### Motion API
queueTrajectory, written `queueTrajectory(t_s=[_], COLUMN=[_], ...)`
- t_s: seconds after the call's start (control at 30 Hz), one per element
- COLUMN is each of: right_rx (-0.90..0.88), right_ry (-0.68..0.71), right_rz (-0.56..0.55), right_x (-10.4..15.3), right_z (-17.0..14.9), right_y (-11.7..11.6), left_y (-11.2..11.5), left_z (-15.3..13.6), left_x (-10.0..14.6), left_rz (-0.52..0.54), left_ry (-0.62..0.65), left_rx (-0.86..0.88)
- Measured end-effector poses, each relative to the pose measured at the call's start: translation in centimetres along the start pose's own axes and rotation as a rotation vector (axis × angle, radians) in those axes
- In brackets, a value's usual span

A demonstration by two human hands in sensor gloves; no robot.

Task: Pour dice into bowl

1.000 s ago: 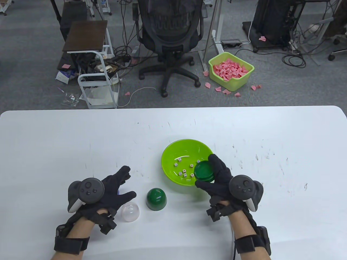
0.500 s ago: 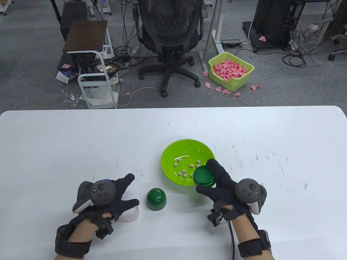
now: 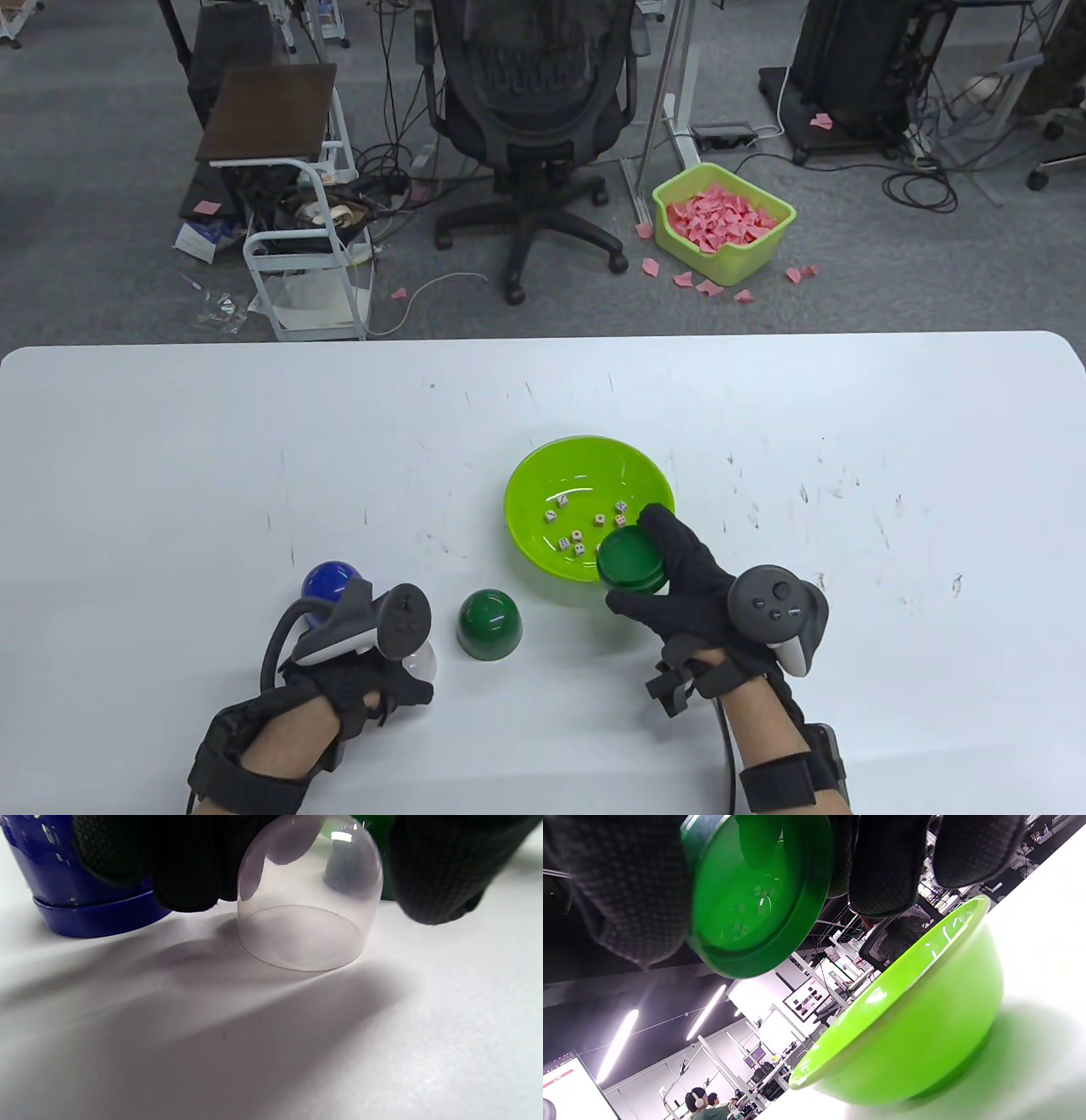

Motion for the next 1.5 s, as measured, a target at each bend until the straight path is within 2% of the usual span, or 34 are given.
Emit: queueTrajectory(t_s=[0.4, 0.47, 0.77, 0.97, 1.13, 1.3, 1.5], right_rx=[0.021, 0.027, 0.034, 0.034, 0.037, 0.037, 0.053], right_ry=[0.009, 0.016, 0.032, 0.035, 0.041, 0.054, 0.086], right_rz=[0.039, 0.049, 0.071, 0.087, 0.101, 0.121, 0.138], right_x=[0.2, 0.2, 0.2, 0.2, 0.3, 0.4, 0.6], right_z=[0.4, 0.6, 1.1, 1.3, 1.6, 2.0, 2.8], right_y=[-0.8, -1.0, -1.7, -2.2, -2.6, -2.9, -3.5], left_y=[-0.4, -0.9, -5.4, -10.0, -12.9, -13.7, -12.9], left_z=[-0.1, -0.3, -0.1, 1.7, 3.7, 5.9, 8.3], left_x=[0.1, 0.4, 1.5, 2.4, 2.7, 2.3, 1.1], left_rz=[0.057, 0.071, 0.276, 0.427, 0.506, 0.527, 0.511], left_ry=[0.008, 0.010, 0.090, 0.172, 0.249, 0.289, 0.321], left_rx=[-0.007, 0.019, 0.188, 0.248, 0.332, 0.378, 0.401])
Point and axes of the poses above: the tracker on the back of each hand, its own z axis roughly to the thumb side, its own x axis roughly from the fingertips to the wrist, y = z × x, the point moved 3 cm from there along -x, roughly from the wrist to the fingertips, and after that the axes turned 1 degree about -x, right-handed, at the moved point
